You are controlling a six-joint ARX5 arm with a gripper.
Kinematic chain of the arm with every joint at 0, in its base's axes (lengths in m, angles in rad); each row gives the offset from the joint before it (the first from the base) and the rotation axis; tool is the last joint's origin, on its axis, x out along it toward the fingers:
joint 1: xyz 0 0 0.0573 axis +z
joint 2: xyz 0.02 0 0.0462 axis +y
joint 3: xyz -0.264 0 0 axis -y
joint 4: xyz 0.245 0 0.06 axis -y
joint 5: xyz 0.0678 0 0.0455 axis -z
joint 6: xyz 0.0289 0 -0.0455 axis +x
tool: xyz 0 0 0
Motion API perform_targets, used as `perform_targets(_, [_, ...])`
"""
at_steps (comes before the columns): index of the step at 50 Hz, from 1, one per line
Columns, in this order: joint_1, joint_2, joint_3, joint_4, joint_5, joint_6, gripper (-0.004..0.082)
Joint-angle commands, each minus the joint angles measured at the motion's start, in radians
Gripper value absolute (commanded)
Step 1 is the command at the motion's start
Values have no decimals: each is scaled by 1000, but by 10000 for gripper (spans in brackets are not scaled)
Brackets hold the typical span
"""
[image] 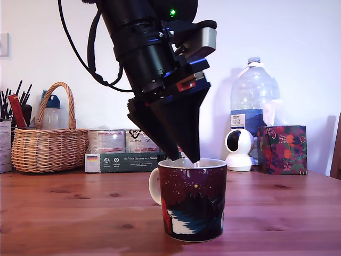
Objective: Pick up the coffee capsules from the table one by one and drop them inside the nearest coffee cup
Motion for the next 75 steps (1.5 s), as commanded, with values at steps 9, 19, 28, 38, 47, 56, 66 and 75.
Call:
perform_targets(9, [-6, -6, 5, 19, -2, 1, 742])
perform_targets(19, [-10, -69, 5, 27, 2, 0, 353])
perform_targets(28, [-5, -116, 5, 66, 29, -19, -14])
perform_targets(38, [24, -153, -30, 162, 68, -63, -15])
perform_targets(47, [53, -225, -134, 318, 68, -93, -16])
perform_targets(56, [117, -297, -251, 451, 70, -112, -16])
perform_targets(66, [215, -367, -365, 559, 71, -127, -16])
perform_targets(75, [315, -421, -445, 628, 77, -143, -16])
